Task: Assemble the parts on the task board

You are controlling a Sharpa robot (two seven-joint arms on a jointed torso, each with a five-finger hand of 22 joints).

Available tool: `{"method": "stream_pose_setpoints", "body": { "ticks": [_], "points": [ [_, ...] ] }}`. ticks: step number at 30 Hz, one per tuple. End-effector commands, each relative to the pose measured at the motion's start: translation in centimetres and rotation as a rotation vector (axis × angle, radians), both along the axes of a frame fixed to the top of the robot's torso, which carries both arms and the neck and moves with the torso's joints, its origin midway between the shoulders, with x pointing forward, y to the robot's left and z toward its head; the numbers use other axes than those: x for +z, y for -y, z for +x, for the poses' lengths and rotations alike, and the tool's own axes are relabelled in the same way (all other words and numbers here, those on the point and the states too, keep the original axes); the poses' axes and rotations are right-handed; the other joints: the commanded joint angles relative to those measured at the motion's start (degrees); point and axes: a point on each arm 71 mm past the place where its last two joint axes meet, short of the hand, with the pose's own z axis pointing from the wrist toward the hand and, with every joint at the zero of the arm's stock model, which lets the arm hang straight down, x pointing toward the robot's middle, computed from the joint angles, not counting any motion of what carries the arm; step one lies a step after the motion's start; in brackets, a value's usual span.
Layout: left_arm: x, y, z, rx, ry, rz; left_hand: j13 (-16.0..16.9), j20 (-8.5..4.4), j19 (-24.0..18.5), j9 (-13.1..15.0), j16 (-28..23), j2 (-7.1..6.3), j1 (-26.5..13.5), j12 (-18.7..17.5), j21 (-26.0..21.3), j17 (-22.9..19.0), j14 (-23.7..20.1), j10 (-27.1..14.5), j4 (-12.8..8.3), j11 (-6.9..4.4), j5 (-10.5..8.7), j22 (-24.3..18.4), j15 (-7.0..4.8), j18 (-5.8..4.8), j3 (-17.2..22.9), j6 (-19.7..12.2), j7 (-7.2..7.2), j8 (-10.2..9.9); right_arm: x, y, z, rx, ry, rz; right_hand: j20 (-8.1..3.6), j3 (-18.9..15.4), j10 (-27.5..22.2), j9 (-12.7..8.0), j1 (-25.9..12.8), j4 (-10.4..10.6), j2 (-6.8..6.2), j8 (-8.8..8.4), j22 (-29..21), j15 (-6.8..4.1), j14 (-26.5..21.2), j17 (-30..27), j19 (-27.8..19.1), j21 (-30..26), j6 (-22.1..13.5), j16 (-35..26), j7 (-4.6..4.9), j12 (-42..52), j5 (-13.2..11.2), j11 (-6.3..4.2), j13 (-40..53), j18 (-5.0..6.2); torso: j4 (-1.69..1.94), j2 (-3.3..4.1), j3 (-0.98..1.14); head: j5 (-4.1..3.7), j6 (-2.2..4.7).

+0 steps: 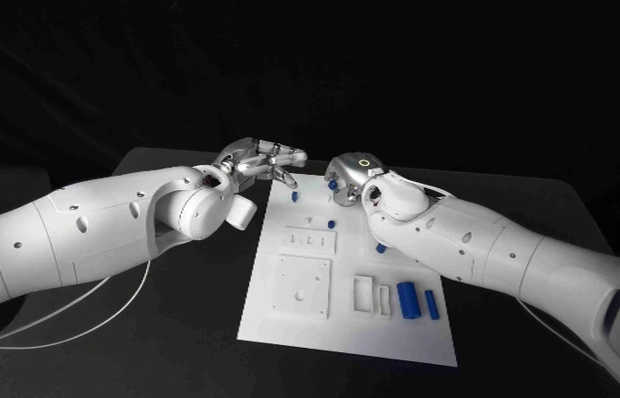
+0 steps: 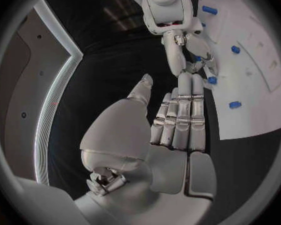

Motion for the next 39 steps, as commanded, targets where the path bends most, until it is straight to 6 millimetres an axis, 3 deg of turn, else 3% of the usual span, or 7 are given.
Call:
{"method": "stream_pose_setpoints", "body": {
  "ticks": [1, 6, 14, 18, 23, 25, 39],
  "points": [
    [0.2, 0.2, 0.0, -0.019, 0.001, -0.007, 0.0, 0.08, 0.1, 0.1, -0.2, 0.06, 0.0, 0.0, 0.4, -0.1, 0.3, -0.4, 0.1, -0.16, -0.21, -0.1, -0.16, 0.74, 0.1, -0.2, 0.14, 0.0, -0.1, 0.0, 0.0, 0.002, -0.006, -0.003, 0.4, -3.3, -5.6, -0.1, 1.1, 0.4, -0.43, -0.04, -2.6, 0.15, 0.2, -1.5, 1.0, -2.3, -0.5, -3.2, -0.05, 0.1, 1.2, 0.61, -0.1, 1.22, -0.03, 0.02, 0.02, -0.12, 0.13],
    [0.1, 0.1, 0.0, -0.016, 0.001, -0.007, 0.0, 0.09, 0.1, 0.1, -0.3, 0.06, 0.0, 0.0, 0.4, -0.1, 0.3, -0.5, 0.1, -0.13, -0.28, -0.1, -0.14, 0.75, 0.1, -0.5, 0.18, 0.0, 0.4, 0.5, -0.4, 0.008, 0.012, 0.026, 0.04, -4.9, -7.5, -0.1, 2.2, 1.6, -1.42, -0.04, -5.6, -0.2, 1.2, -1.4, 2.2, -4.1, -0.9, -5.6, -0.29, -0.2, 1.6, 0.71, -0.2, 0.88, 0.02, -0.03, 0.04, -0.19, 0.19],
    [0.1, -0.6, 0.1, -0.004, 0.003, -0.004, 0.0, 0.09, 0.1, 0.1, -0.3, 0.06, 0.0, 0.0, 0.4, -0.1, 0.3, -0.5, 0.1, -0.13, -0.28, -0.1, -0.14, 0.75, 0.1, -0.5, 0.18, 0.0, 2.3, 3.6, -1.4, -0.005, 0.052, 0.124, -0.54, -0.5, 4.3, 0.0, -2.0, 1.6, -1.87, 0.0, -4.4, -0.82, 1.1, 0.6, 1.8, -2.2, 0.1, -3.9, 0.17, 0.1, 4.8, -0.97, -0.1, 0.42, -0.65, -0.25, 0.13, -0.25, 0.76],
    [0.2, -1.2, 0.2, 0.004, 0.007, 0.0, 0.1, 0.11, 0.1, 0.1, -0.3, 0.0, 0.1, 0.0, 0.4, -0.1, 0.3, -0.4, 0.1, -0.12, -0.28, -0.2, -0.12, 0.76, 0.1, -0.3, 0.17, 0.0, 3.2, 6.4, -1.3, -0.057, 0.044, 0.179, -1.47, -0.4, 11.5, 0.2, -2.9, 2.8, -1.49, 0.15, -3.6, -2.09, 0.9, 1.4, 1.2, -1.9, 2.1, -3.6, -0.39, 1.4, 2.3, -2.84, 0.2, -0.36, -1.28, -0.56, 0.22, -0.48, 1.16],
    [0.2, -1.7, 0.3, 0.009, 0.013, 0.0, 0.0, 0.04, 0.1, 0.1, -0.3, 0.15, 0.1, 0.0, 0.5, -0.1, 0.4, 0.7, 0.1, -0.35, -0.28, -0.2, -0.22, 0.74, 0.1, -0.1, 0.09, 0.0, 4.2, 10.6, -0.7, -0.16, -0.045, 0.256, -3.89, -8.6, 19.3, 0.6, -1.2, 3.2, -0.3, 0.22, -4.2, -4.41, 0.9, 2.7, 1.4, -2.8, 5.1, -3.4, -1.99, 12.6, -1.6, -6.7, 7.4, -3.33, -1.96, -0.83, 0.49, -0.46, 1.85],
    [0.2, -1.9, 0.3, 0.01, 0.014, 0.0, 0.0, -0.07, 0.1, 0.1, -0.3, 0.31, 0.1, 0.1, 0.5, -0.1, 0.4, 2.0, 0.0, -0.63, -0.26, -0.2, -0.36, 0.64, 0.0, 0.0, 0.01, 0.0, 4.3, 11.7, -0.6, -0.181, -0.076, 0.266, -4.76, -13.5, 5.9, 1.0, -0.9, 3.3, 1.92, 0.25, -4.6, -4.44, 0.7, 6.0, 1.9, -2.7, 5.4, -1.4, -2.11, 35.2, -1.1, -7.29, 29.1, -4.17, -2.28, -0.91, 0.65, -0.65, 1.99],
    [0.2, -2.0, 0.2, 0.006, 0.016, 0.0, 0.1, -0.17, 0.1, 0.0, -0.4, 0.52, 0.1, 0.0, 0.4, -0.1, 0.4, 1.6, -0.2, -0.53, -0.19, -0.3, -0.35, 0.49, -0.3, -0.5, 0.08, -0.1, 3.8, 14.7, 0.3, -0.229, -0.192, 0.188, -3.39, -25.2, 8.9, 2.7, -1.7, 8.9, 1.16, 0.05, 7.7, -3.5, 0.7, 32.8, 2.2, 14.3, 1.0, 12.9, -1.64, 57.0, 4.8, -6.51, 56.7, -3.74, -3.03, -0.96, 1.62, -0.73, 2.02]
  ]
}}
